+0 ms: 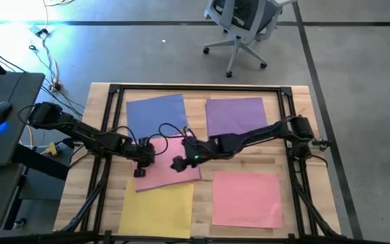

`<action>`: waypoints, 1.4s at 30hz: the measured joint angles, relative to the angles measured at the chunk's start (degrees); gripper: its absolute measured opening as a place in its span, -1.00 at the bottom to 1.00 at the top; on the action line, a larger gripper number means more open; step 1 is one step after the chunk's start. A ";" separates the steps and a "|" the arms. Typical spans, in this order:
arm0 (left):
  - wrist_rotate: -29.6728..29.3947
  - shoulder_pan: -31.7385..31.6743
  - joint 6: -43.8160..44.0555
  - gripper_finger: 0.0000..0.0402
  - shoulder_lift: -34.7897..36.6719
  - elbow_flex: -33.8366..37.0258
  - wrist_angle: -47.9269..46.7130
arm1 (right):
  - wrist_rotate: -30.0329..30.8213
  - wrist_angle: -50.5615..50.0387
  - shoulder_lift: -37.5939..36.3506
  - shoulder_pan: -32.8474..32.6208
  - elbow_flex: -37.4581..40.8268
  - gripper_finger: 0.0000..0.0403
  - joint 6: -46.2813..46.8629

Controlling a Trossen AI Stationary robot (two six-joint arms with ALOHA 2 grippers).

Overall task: Organize paper
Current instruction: Stack the pink paper on the bottom right pink paper

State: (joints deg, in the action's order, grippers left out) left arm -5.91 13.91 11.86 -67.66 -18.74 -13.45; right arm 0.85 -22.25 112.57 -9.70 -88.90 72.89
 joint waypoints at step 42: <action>-0.69 -0.02 -0.02 -1.00 -0.09 0.11 1.27 | -5.22 16.28 4.36 1.49 16.11 0.50 10.74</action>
State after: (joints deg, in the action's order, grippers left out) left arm -6.61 13.89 11.84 -67.75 -18.63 -12.19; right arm -4.37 -5.97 116.92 -8.21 -72.79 83.64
